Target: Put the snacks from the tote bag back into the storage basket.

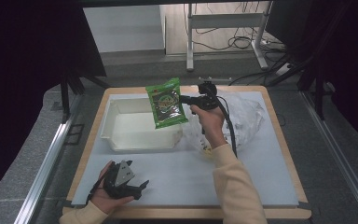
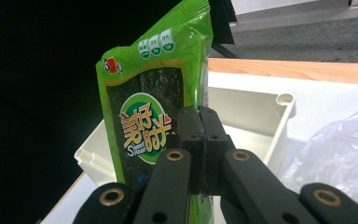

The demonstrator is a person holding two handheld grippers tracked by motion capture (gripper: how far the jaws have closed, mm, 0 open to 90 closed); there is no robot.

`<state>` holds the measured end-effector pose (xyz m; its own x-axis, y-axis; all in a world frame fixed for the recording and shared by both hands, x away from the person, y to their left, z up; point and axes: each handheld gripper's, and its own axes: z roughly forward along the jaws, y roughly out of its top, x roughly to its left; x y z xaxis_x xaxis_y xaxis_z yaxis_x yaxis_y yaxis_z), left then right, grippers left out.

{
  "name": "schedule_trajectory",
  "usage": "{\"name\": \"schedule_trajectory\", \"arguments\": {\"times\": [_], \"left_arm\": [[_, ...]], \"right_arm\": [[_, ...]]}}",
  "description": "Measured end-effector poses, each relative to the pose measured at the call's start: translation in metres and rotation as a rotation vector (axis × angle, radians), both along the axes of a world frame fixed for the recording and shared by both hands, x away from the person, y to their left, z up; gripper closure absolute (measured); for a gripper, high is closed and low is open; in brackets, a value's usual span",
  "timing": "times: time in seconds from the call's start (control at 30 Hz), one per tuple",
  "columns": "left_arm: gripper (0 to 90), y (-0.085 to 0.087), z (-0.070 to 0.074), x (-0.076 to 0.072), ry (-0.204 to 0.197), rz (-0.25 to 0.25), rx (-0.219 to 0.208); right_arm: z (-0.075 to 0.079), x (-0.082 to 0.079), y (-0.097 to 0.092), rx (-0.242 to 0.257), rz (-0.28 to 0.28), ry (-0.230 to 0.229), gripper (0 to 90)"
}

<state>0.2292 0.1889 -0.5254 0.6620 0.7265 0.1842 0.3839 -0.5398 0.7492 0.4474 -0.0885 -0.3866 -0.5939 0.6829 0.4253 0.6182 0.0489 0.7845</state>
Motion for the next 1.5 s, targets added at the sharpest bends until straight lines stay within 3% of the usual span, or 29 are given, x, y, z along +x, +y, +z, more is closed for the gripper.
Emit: {"name": "schedule_trajectory", "arguments": {"times": [1.5], "left_arm": [[9.8, 0.001, 0.001, 0.0, 0.003, 0.001, -0.011]], "right_arm": [[-0.027, 0.005, 0.062, 0.027, 0.046, 0.039, 90.0]]}}
